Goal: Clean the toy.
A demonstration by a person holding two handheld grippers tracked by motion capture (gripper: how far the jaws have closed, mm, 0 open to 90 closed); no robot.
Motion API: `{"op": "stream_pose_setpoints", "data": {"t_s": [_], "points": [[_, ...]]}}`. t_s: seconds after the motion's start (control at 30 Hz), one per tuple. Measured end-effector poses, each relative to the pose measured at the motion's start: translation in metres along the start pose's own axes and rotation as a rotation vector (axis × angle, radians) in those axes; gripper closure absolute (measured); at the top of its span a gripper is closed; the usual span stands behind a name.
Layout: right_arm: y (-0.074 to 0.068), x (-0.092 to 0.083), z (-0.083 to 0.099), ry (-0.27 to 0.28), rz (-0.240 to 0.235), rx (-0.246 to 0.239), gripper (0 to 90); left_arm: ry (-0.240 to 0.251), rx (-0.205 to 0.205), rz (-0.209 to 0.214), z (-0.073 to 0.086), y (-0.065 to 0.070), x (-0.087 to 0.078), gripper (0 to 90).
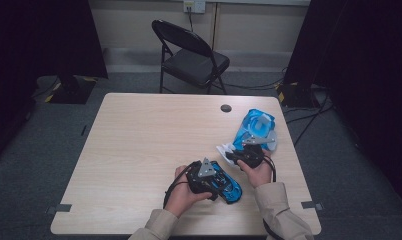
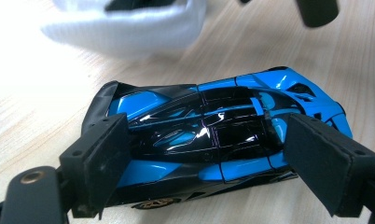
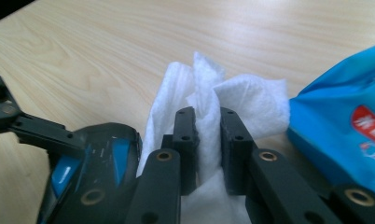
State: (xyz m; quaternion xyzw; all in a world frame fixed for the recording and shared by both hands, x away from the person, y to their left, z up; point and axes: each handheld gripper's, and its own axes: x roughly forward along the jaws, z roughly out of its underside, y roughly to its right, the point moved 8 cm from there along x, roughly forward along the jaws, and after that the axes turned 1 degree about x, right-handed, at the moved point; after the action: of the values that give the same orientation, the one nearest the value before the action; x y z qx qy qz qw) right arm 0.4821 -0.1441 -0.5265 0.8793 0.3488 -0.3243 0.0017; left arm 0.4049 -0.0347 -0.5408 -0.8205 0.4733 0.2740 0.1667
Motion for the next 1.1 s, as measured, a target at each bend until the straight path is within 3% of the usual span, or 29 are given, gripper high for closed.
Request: {"op": "stream_pose_setpoints", "data": {"t_s": [0.2,0.43,0.7,1.1], "points": [[-0.009,0.017,0.015,-0.053,-0.034,-0.013,80.9,0.005,-0.003,-0.005,0.000,0.000,0.000,14.5],[-0.014,0.023,0.026,-0.097,-0.066,-0.021,81.4,-0.001,0.002,-0.014,0.000,-0.001,0.001,14.7],[-0.015,0.020,0.028,-0.118,-0.082,-0.039,82.0,-0.001,-0.003,-0.013,0.000,-0.001,0.001,14.7],[-0.014,0.009,0.037,-0.097,-0.112,-0.050,82.0,0.009,-0.009,-0.016,0.000,0.000,0.001,14.7]]}}
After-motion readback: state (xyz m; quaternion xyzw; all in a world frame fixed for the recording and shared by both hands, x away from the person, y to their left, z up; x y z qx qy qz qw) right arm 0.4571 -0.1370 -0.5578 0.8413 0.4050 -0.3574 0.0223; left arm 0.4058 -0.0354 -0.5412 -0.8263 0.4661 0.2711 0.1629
